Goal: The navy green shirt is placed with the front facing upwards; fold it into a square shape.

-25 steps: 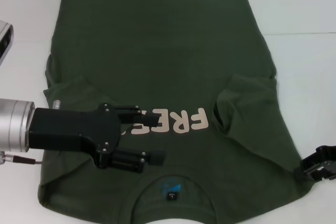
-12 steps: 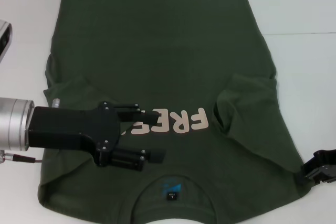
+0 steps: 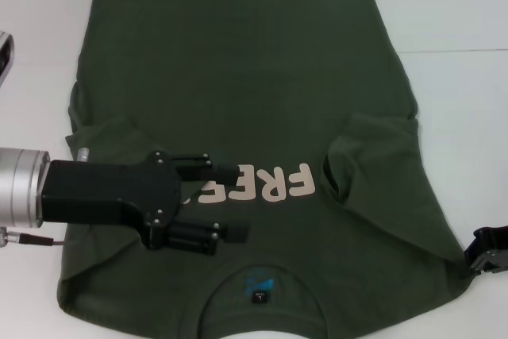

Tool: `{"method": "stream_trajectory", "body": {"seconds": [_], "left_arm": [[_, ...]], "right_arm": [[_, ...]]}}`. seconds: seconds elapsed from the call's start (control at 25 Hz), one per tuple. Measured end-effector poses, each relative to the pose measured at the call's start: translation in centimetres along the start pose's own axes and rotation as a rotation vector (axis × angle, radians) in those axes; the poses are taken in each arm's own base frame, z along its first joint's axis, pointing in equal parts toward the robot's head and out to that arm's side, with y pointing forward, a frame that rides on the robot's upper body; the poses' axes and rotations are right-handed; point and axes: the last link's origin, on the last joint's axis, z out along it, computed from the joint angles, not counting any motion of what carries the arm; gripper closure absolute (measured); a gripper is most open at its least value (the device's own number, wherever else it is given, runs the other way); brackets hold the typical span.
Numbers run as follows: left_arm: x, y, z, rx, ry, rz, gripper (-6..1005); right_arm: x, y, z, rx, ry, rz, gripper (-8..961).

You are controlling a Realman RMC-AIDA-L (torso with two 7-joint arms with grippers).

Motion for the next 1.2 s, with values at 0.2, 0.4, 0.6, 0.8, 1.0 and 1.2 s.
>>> {"method": "stream_trajectory", "body": {"seconds": [0.2,0.4,0.6,0.8,1.0,1.2], "left_arm": [[-0.1,-0.2,-0.2,0.021,0.010,-0.013,138],[-0.1,-0.8,-1.5,0.098,0.066,-0.099,138],[-0.6,-1.1,-3.4,0.173,0.125,-0.267,138],[-1.5,-1.0,-5.6,0.233,0.115,-0.502,138],[-3.0,-0.7,-8.5,0.388,0.029,-0.743,138],[-4.3,-0.3,-11.0,0.501,-0.038,-0.946,138]], "right_arm": [[0.0,-0.1,-0.1,0.002,-0.004,-0.013,913],[0.1,-0.2,-0.2,-0.006,-0.007,-0.044,913],[0.2,-0.2,-0.5,-0.023,-0.013,-0.083,913],[0.1,0.3,-0.4,-0.038,-0.024,-0.120,912],[-0.2,0.8,-0.5,-0.069,-0.045,-0.144,912],[-0.5,1.0,-0.6,-0.083,-0.062,-0.161,912]]}}
